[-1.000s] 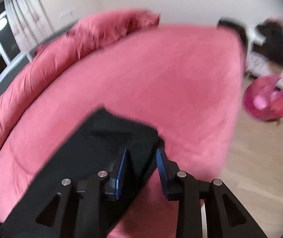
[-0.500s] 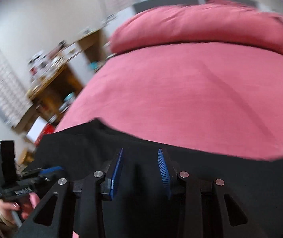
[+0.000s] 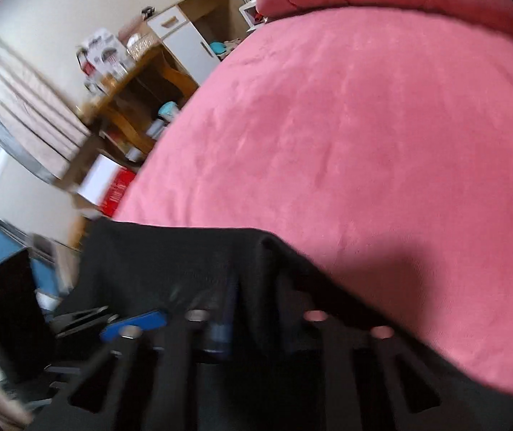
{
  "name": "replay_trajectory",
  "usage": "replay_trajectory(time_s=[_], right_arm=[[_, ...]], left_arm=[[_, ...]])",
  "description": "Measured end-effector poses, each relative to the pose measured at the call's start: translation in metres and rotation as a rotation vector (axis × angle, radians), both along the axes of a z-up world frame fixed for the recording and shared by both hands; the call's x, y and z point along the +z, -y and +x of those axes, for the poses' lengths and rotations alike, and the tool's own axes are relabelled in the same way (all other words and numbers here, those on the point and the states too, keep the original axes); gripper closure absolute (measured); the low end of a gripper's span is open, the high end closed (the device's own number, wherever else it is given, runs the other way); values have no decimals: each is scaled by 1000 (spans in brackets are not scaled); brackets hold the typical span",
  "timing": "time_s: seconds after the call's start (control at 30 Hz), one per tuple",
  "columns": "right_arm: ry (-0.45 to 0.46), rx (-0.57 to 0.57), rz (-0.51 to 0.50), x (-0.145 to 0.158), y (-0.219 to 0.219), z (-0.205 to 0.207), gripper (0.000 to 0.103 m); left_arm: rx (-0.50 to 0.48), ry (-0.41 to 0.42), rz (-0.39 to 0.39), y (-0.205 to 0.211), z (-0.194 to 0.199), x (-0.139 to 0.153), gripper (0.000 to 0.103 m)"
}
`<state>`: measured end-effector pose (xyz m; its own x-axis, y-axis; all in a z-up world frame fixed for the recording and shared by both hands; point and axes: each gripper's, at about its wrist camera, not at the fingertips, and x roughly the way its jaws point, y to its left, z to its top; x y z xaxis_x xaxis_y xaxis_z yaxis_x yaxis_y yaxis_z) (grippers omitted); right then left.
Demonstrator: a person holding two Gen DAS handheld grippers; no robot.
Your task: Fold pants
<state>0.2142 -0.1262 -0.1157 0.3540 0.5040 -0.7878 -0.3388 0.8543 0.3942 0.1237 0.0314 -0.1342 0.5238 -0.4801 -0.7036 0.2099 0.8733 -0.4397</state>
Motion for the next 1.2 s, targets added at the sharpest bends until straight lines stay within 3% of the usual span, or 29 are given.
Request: replay_trajectory(time_s=[0.1,0.2,0.3,0.4,0.43,0.47,0.53,0.63,0.7,0.8,0.9,0.93,1.07,1.2], right_arm=[[35,-86,35,6,1,9,97],[24,-89,2,-14,-4,8,98],[30,-139,66,-24,7,5,100],[57,-175,111,-11,14,-4,97],[86,-191,116,-1,19,-9,92],[157,-224,104,13,24,-22,87],[241,-246,81,34,29,-43,87],[298,-216,-36,49,23,-70,87],[280,-157,-76,46,18,-78,89],[244,-113,-143,31,11,-78,90],[196,-117,-178,13,7,-66,91],[194,-123,-198,7,5,-60,98],[211,-127,-209,-3,6,-46,103],[260,-129,-194,-5,6,-51,103]], left_arm=[[2,38,31,1,-5,-3,78],[16,51,18,-1,-6,-11,82],[11,69,13,-1,-7,-14,82],[12,48,23,-1,-10,-9,81],[19,24,28,-3,-14,-6,81],[39,-14,20,-5,-13,0,81],[76,-34,-7,-9,-8,14,81],[116,33,51,-16,-5,33,80],[121,61,117,-17,3,37,79],[177,22,203,-29,20,24,79],[215,12,214,-44,21,10,79],[218,34,216,-46,18,8,79],[230,112,239,-46,7,-3,79],[233,118,248,-44,6,-7,79]])
